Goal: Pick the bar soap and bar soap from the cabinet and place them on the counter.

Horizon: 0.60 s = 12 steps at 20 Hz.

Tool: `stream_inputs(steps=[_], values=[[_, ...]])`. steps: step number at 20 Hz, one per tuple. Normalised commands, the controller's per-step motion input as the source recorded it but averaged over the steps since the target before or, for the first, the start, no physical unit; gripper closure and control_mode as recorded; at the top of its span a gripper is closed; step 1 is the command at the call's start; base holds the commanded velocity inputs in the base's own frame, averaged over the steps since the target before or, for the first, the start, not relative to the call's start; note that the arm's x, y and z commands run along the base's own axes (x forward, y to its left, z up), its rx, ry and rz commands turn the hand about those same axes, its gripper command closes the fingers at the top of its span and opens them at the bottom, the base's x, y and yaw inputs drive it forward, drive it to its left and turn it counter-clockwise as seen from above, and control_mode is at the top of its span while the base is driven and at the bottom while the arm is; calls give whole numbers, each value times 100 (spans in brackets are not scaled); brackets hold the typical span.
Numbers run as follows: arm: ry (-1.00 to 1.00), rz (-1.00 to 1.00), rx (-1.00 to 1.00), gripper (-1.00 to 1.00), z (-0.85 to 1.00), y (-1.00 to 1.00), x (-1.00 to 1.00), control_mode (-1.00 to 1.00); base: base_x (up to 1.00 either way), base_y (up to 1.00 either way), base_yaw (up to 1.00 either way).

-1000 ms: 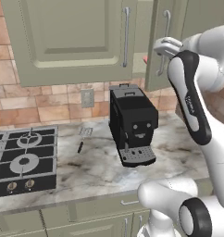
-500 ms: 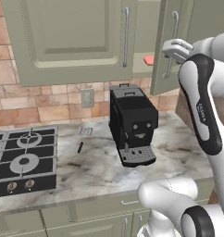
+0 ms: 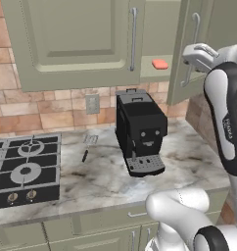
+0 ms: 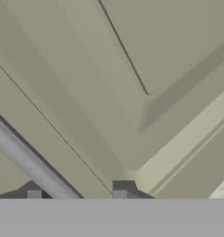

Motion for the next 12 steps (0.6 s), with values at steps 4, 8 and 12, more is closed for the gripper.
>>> stream_inputs(steps=[4,8,12], values=[[0,0,8,100,0,-63,-22,-100,0,0,0],[0,0,8,100,0,-61,-19,-100,0,0,0],[0,0,7,100,0,-60,-18,-100,0,0,0]])
